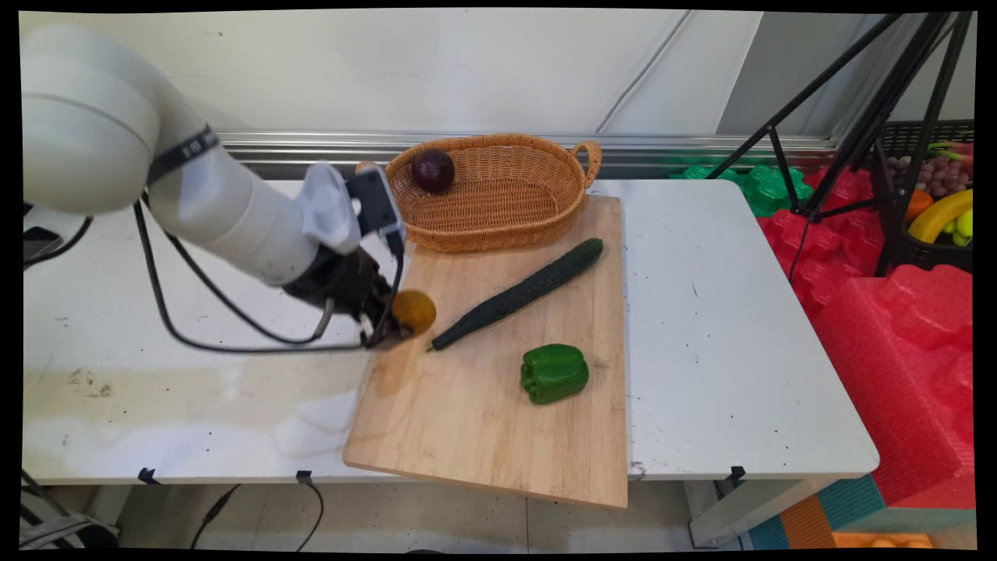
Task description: Place the picked object on the cutting board
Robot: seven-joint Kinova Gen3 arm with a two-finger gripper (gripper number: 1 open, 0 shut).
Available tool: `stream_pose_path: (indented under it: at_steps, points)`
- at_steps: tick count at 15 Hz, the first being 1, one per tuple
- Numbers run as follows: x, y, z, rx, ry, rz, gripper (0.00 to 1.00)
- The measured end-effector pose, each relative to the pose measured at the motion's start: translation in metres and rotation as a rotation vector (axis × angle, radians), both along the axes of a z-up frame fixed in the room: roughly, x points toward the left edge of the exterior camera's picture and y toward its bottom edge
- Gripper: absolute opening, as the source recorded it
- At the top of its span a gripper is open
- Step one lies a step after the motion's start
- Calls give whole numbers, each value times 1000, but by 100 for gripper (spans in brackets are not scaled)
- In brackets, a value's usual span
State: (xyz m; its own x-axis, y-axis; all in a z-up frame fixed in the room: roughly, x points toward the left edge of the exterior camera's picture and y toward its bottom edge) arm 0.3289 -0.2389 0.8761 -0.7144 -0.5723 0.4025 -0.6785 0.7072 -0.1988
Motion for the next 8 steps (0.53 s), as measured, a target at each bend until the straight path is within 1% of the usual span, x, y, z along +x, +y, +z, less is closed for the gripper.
stream_pose_path:
  at_steps: [2,4,7,8]
  points:
    - [-6,7,-12,23,-16,-63,0]
    - [-14,13,-23,40,-22,-113,0]
    - [-21,16,-32,53,-22,-159,0]
    - [-25,17,-37,57,-20,-182,0]
